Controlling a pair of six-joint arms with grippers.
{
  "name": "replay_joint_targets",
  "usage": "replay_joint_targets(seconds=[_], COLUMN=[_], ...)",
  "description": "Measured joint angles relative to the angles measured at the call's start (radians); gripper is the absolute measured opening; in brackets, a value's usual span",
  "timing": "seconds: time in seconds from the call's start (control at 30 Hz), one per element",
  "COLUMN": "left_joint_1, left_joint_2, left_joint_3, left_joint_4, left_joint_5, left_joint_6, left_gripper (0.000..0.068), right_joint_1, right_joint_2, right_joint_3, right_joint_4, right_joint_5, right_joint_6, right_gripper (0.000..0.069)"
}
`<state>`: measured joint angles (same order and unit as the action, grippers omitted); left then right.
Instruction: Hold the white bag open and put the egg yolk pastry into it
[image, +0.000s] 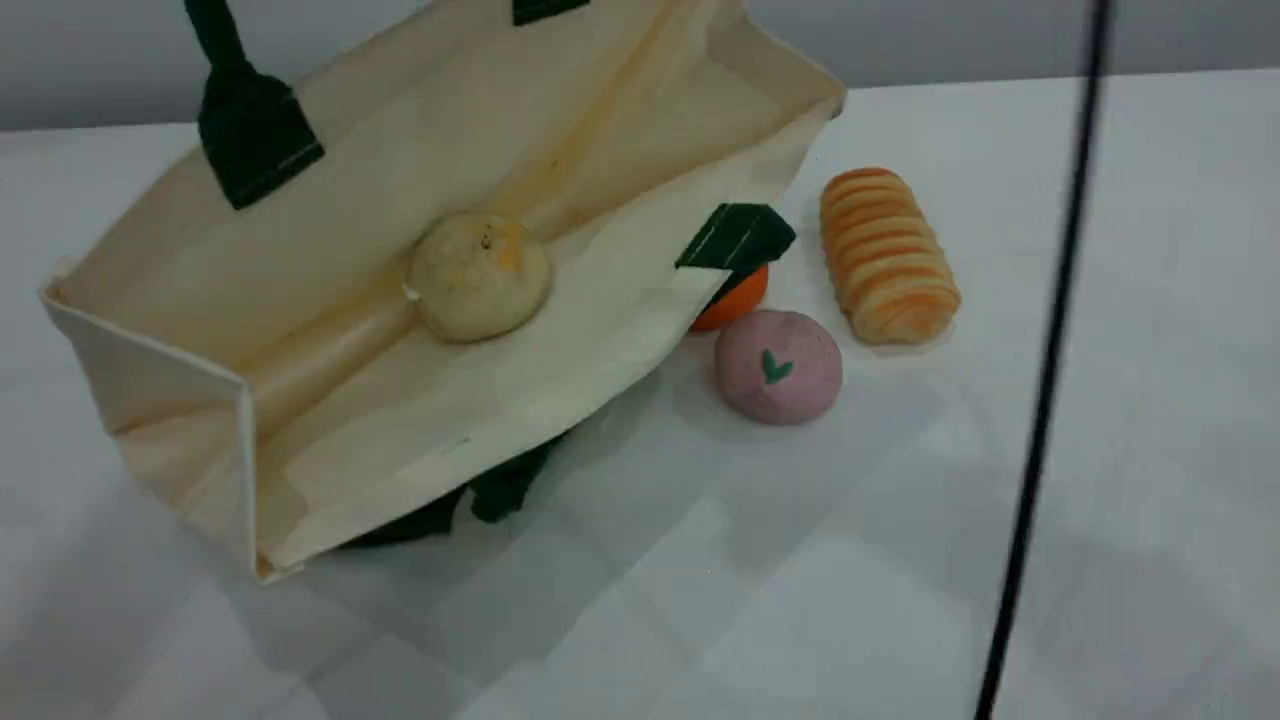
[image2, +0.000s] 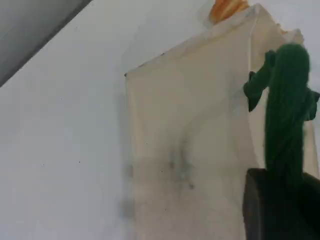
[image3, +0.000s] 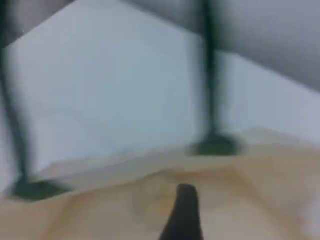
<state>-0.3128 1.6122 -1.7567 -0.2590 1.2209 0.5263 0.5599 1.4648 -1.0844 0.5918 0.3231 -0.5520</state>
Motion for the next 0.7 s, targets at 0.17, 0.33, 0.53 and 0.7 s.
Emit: replay_joint_targets(seconds=[0.17,0.33,0.53,0.7], left_joint_1=[0.000,0.000,0.000,0.000], left_joint_2=[0.000,0.000,0.000,0.000], left_joint_3=[0.000,0.000,0.000,0.000], left_joint_4=[-0.002,-0.002,-0.002,-0.006], left_joint_5=[0.000,0.000,0.000,0.000], left_joint_6=[0.000,0.000,0.014,0.014], left_gripper=[0.0099,0.0099,0.0099,0.0099], right_joint_1=[-0.159,-0.266,-0.264,-0.262], right_joint_2=[-0.075,-0.164,-0.308,-0.429], right_joint_3=[-0.003,-0.022,-0.022,-0.022], right_joint_4=[-0.128,-0.273,-0.310,-0.308], right_joint_5=[0.030,0.093,0.113,0.117], right_joint_6=[0.058,0.060,0.053,0.049], right_gripper=[0.0586,0.0586,0.0586,0.0586])
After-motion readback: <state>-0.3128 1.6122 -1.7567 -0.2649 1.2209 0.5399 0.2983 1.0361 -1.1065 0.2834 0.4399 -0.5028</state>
